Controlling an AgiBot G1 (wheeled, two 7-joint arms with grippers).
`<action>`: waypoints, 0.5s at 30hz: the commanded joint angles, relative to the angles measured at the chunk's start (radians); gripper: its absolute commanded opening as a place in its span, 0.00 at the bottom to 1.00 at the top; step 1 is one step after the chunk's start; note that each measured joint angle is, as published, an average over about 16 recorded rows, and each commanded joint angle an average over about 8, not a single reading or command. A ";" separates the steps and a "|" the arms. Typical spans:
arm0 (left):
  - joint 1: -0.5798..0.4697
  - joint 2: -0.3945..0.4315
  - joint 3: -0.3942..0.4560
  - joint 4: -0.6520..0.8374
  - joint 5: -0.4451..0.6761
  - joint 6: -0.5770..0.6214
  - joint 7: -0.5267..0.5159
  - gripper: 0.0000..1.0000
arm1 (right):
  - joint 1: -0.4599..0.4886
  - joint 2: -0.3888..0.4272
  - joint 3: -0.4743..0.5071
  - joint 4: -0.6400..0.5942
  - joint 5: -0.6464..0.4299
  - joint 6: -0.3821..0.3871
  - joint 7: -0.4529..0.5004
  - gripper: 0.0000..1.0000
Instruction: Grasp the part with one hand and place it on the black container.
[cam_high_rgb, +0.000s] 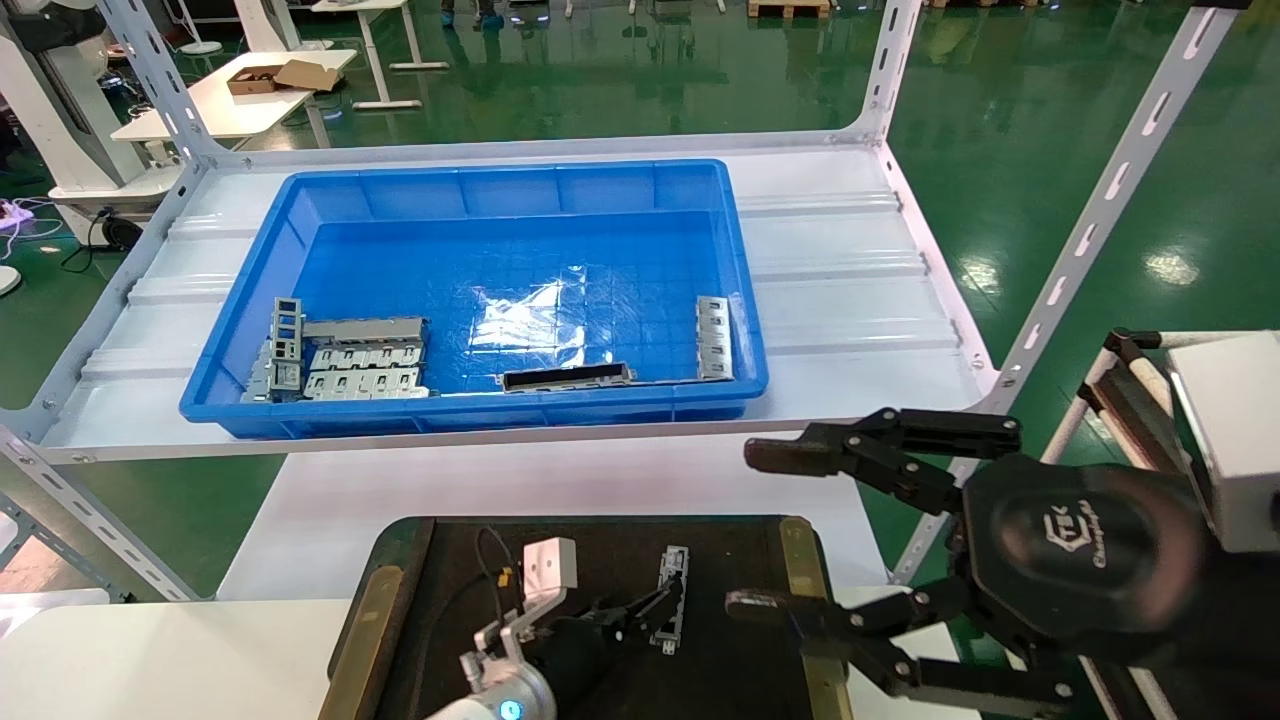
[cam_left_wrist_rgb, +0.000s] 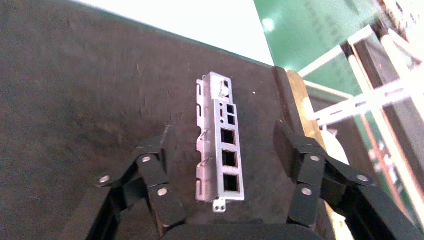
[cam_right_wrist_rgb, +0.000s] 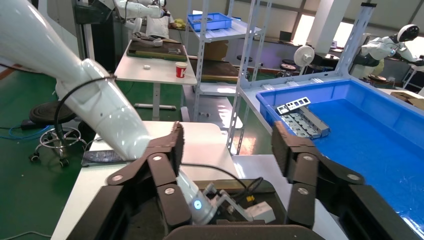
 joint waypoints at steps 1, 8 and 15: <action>-0.011 -0.037 0.018 -0.046 0.007 0.003 0.020 1.00 | 0.000 0.000 0.000 0.000 0.000 0.000 0.000 1.00; -0.034 -0.212 0.014 -0.246 0.092 0.062 0.088 1.00 | 0.000 0.000 0.000 0.000 0.000 0.000 0.000 1.00; -0.055 -0.378 -0.046 -0.364 0.147 0.192 0.146 1.00 | 0.000 0.000 0.000 0.000 0.000 0.000 0.000 1.00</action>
